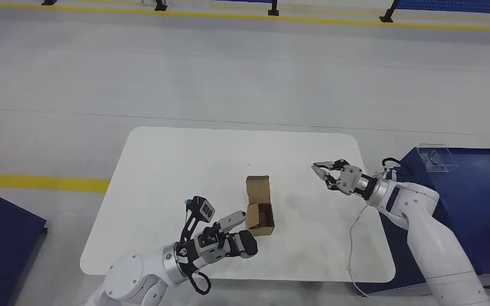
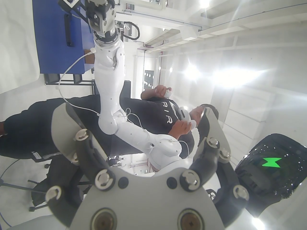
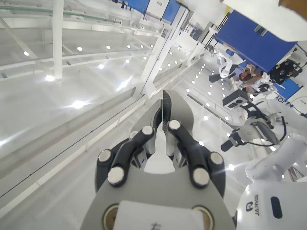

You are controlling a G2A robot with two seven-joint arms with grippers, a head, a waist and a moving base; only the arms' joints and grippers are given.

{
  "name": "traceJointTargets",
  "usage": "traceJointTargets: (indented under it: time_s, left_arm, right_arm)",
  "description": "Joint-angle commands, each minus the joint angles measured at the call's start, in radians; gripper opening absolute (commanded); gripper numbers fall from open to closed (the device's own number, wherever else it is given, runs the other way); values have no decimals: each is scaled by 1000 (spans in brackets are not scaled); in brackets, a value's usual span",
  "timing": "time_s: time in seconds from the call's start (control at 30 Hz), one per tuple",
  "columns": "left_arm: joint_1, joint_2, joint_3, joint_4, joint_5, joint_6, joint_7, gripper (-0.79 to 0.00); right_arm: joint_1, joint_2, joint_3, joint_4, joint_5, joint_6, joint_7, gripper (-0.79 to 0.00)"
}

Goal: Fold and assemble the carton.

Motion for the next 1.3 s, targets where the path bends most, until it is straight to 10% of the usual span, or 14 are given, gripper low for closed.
traceJointTargets:
  time_s: [0.0, 0.23, 0.43, 0.63, 1.27]
  left_arm:
    - [-1, 0, -1, -2, 6, -1, 2, 0]
    - [-74, -3, 71, -39, 457, 237, 284, 0]
    - [-306, -45, 267, 131, 645, 582, 361, 0]
    - [-484, -101, 432, 310, 708, 782, 336, 0]
    - [-601, -174, 541, 552, 725, 890, 267, 0]
  right_arm:
    - [0, 0, 0, 0, -1, 0, 2, 0]
    - [-13, 16, -38, -101, -387, -92, -22, 0]
    - [43, 43, -170, -90, -910, -112, 156, 0]
    - [43, 47, -203, -99, -1037, -155, 139, 0]
    - [127, -2, -544, -146, -1582, -200, 200, 0]
